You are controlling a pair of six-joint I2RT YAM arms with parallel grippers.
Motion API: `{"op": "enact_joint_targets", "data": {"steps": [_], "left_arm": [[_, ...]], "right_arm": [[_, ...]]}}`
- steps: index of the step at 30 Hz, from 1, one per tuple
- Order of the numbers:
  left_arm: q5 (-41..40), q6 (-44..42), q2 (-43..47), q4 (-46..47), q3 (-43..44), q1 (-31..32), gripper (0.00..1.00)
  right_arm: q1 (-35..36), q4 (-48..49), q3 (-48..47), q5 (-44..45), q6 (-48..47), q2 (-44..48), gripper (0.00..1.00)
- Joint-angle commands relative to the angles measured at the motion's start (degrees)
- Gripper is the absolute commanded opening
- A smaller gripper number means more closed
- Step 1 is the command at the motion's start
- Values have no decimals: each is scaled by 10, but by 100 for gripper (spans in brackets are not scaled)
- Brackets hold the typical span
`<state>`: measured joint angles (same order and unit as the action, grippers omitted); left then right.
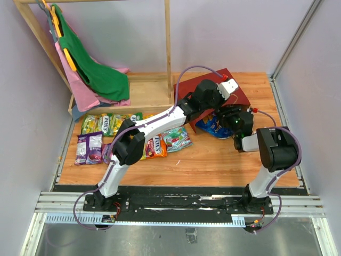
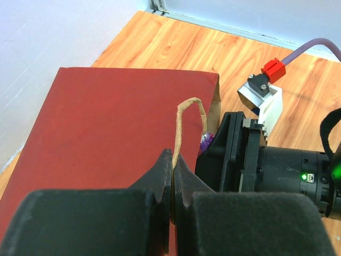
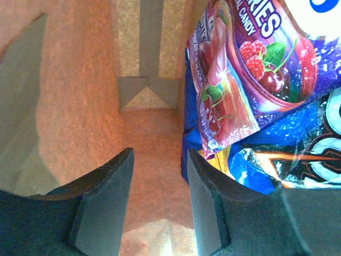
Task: Take the snacks out of the paper bag
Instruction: Take out the snack from the paper bag.
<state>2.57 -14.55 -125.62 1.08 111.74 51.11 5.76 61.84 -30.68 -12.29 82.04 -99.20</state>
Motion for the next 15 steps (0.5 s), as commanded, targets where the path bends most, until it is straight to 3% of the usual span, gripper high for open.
{"op": "enact_joint_targets", "data": {"steps": [1,15], "left_arm": [[-4,-5,10,5,22,-3,0],[-4,-6,7,5,22,-3,1]], "right_arm": [[14,10,-22,8,3,-29,47],[19,36,-41,5,15,-103,53]]}}
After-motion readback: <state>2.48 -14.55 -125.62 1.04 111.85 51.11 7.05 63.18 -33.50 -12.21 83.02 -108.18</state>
